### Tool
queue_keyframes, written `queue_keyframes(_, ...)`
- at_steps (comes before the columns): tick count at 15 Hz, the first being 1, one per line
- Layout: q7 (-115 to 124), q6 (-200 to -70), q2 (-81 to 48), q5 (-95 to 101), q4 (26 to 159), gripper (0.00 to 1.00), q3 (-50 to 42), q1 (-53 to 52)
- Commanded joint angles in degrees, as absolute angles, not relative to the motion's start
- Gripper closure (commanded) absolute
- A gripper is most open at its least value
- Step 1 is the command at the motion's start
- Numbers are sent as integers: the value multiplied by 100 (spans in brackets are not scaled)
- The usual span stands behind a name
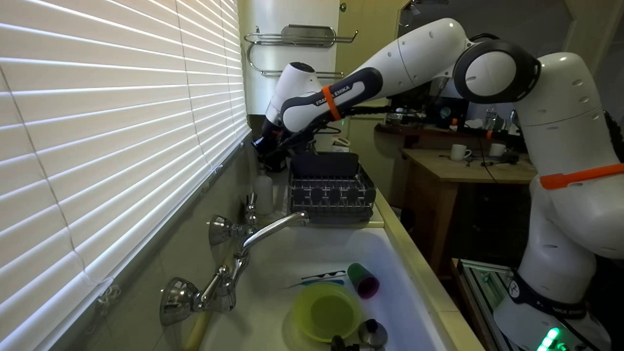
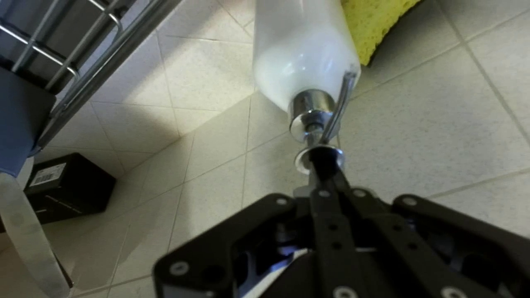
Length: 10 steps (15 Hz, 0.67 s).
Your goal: Push down on the squirt bottle
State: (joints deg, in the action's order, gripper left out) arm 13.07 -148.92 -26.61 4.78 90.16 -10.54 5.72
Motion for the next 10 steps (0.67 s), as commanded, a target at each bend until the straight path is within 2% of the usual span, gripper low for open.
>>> queue_keyframes(1,1166,-14399,-3052,271,9011,100,-966,702)
queue_keyframes(10,999,-14473,-3220,-132,8938,100,-778,900)
